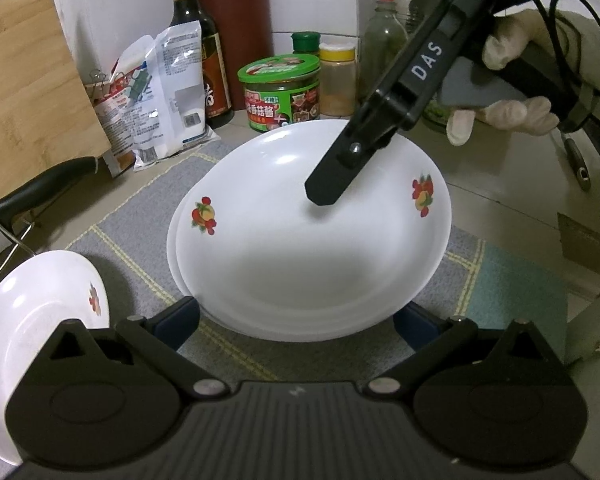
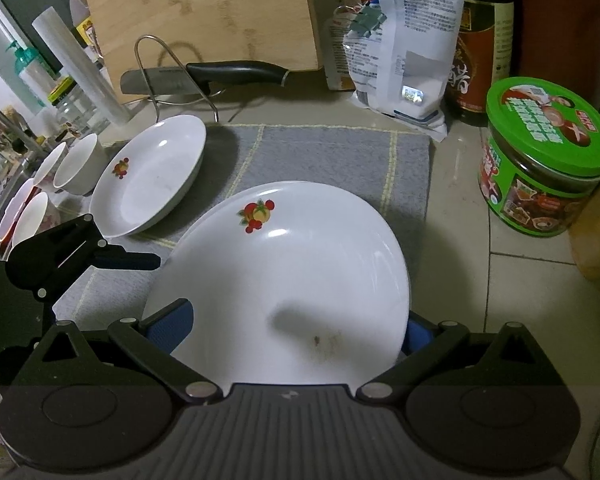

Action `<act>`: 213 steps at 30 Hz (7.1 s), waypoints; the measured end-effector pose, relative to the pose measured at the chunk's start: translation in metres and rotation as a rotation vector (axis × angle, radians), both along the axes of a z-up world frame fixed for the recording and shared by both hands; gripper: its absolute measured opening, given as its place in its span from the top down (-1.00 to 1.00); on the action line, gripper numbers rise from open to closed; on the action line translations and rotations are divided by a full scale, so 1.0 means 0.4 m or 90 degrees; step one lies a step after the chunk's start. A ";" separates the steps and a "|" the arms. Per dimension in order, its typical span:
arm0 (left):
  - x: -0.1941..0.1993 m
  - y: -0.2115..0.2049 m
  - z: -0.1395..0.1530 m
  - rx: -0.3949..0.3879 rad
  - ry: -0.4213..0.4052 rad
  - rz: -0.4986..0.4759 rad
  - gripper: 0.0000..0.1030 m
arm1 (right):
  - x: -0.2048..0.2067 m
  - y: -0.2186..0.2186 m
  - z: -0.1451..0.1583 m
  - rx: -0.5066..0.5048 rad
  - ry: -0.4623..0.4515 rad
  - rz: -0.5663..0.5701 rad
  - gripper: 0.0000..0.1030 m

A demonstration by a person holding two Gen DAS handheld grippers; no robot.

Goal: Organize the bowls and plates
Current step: 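Open the right gripper to release the plate and lift away, then reach the right gripper to the fruit-print plate on the mat and grasp its rim, then lift the fruit-print plate with the right gripper and carry it toward the plate stack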

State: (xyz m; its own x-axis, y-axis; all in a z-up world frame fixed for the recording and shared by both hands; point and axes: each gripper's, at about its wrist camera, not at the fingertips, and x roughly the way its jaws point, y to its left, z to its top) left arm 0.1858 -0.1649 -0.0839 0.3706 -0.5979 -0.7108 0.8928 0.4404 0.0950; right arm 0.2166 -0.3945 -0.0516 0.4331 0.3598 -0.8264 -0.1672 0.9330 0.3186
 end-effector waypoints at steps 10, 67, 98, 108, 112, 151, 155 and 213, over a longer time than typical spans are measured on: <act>-0.002 -0.002 0.002 -0.003 -0.002 0.000 -0.99 | -0.007 0.003 0.005 -0.012 0.004 -0.002 -1.00; -0.203 0.503 0.076 -0.101 -0.054 0.402 -0.99 | -0.187 0.542 0.075 -0.160 -0.221 -0.011 -1.00; -0.041 0.384 -0.027 -0.028 -0.010 0.488 -0.99 | 0.063 0.426 0.046 -0.095 -0.187 0.106 -1.00; 0.014 0.346 -0.052 -0.018 0.008 0.470 -0.99 | 0.166 0.394 0.009 -0.062 -0.131 0.100 -1.00; 0.043 0.353 -0.060 -0.043 0.028 0.463 -0.99 | 0.193 0.395 0.000 -0.053 -0.111 0.110 -1.00; 0.177 0.366 -0.075 -0.070 0.007 0.338 -1.00 | 0.423 0.424 -0.094 0.008 -0.012 0.174 -1.00; 0.185 0.367 -0.075 -0.071 0.006 0.327 -1.00 | 0.438 0.428 -0.094 0.010 -0.016 0.182 -1.00; 0.124 0.380 -0.022 -0.041 -0.043 0.264 -0.99 | 0.390 0.477 -0.030 0.055 -0.029 0.257 -1.00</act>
State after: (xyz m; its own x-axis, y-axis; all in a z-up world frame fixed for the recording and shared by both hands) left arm 0.2353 -0.0129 -0.0928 0.6336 -0.4308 -0.6426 0.6309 0.7684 0.1069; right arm 0.3727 -0.2035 -0.0637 0.2789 0.5754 -0.7688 -0.5298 0.7599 0.3766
